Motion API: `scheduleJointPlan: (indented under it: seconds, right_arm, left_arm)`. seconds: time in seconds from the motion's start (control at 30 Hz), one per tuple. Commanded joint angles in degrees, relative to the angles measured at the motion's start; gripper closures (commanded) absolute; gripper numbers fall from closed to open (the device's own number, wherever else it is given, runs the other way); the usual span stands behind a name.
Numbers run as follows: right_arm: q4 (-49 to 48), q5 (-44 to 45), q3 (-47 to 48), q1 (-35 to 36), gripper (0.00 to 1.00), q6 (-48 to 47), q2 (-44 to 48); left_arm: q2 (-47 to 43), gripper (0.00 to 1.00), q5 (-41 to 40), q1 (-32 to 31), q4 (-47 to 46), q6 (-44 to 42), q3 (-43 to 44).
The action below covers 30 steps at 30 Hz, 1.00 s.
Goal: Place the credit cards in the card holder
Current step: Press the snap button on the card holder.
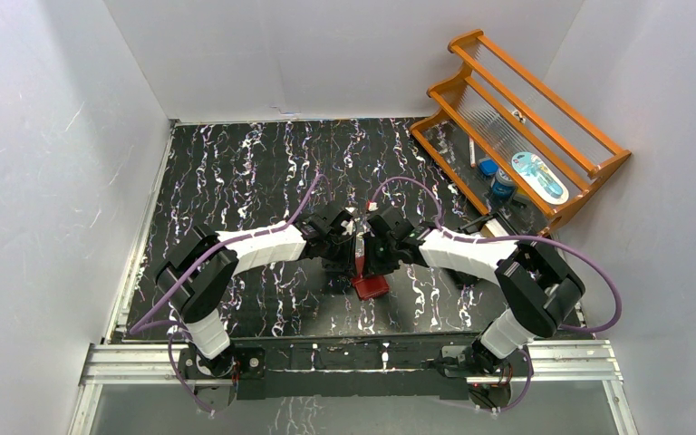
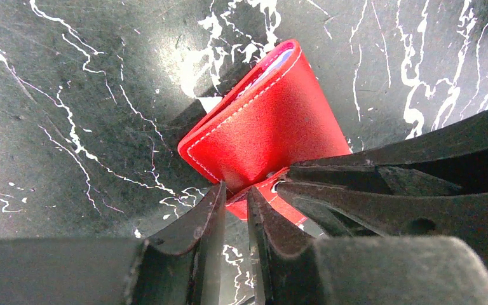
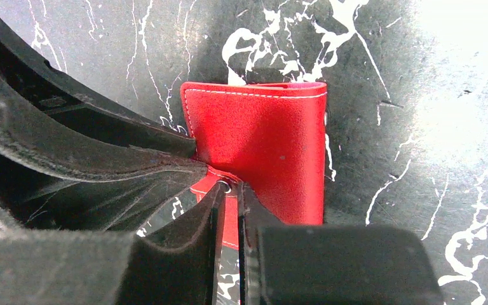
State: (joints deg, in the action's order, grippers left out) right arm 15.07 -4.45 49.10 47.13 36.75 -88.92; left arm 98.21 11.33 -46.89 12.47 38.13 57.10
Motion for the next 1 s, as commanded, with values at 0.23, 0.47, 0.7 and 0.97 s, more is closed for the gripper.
scheduleJointPlan:
  seconds: [0.23, 0.47, 0.7, 0.97]
  right_arm:
    - [0.7, 2.1, 3.9, 1.2, 0.79, -1.3, 0.6]
    - [3.5, 4.1, 5.9, 1.7, 0.79, -2.2, -2.4]
    - [5.5, 6.6, 5.8, 2.6, 0.8, -2.4, -3.8]
    - [7.3, 7.6, 7.1, 2.9, 0.81, -2.3, -2.7]
  left_arm:
    - [0.1, 0.82, -0.8, -0.1, 1.0, 0.3, 1.1]
    - [0.0, 0.82, -0.8, -0.1, 0.9, 0.3, 1.2]
    - [0.1, 0.82, -0.8, -0.1, 0.9, 0.2, 1.0]
    - [0.6, 0.82, -1.0, -0.1, 1.2, -0.1, 1.3]
